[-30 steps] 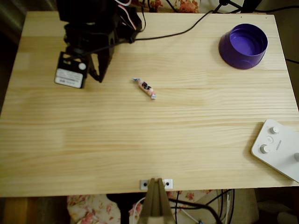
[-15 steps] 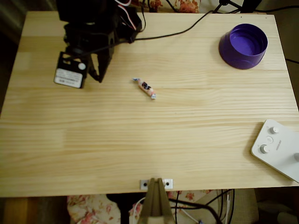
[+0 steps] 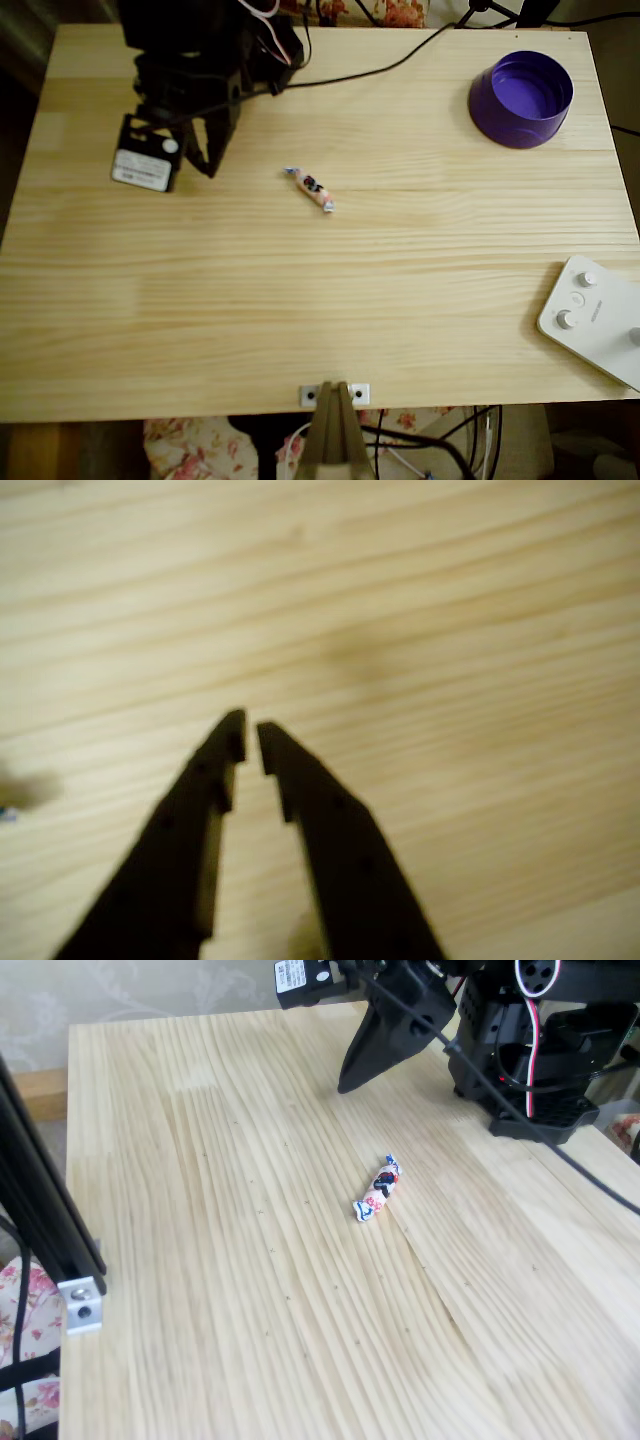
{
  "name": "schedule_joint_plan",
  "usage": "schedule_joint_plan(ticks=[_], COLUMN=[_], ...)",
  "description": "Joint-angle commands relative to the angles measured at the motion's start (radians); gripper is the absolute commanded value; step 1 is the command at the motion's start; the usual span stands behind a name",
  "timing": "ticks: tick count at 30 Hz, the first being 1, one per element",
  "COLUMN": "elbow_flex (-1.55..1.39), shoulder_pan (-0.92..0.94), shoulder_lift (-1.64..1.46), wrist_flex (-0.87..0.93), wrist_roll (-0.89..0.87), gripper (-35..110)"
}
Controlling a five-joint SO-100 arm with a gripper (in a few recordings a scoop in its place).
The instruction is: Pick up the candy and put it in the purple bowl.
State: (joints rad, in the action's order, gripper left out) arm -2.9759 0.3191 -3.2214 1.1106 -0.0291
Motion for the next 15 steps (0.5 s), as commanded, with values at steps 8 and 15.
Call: schedule_joint_plan(ticks=[8, 15], elbow_flex=[0.245, 0.408], shoulder_pan=[0.015, -0.072], shoulder_lift=[0.184, 0.356], wrist_flex=[-0.069, -0.075], wrist_roll=[-0.049, 0.074], gripper=[-1, -1])
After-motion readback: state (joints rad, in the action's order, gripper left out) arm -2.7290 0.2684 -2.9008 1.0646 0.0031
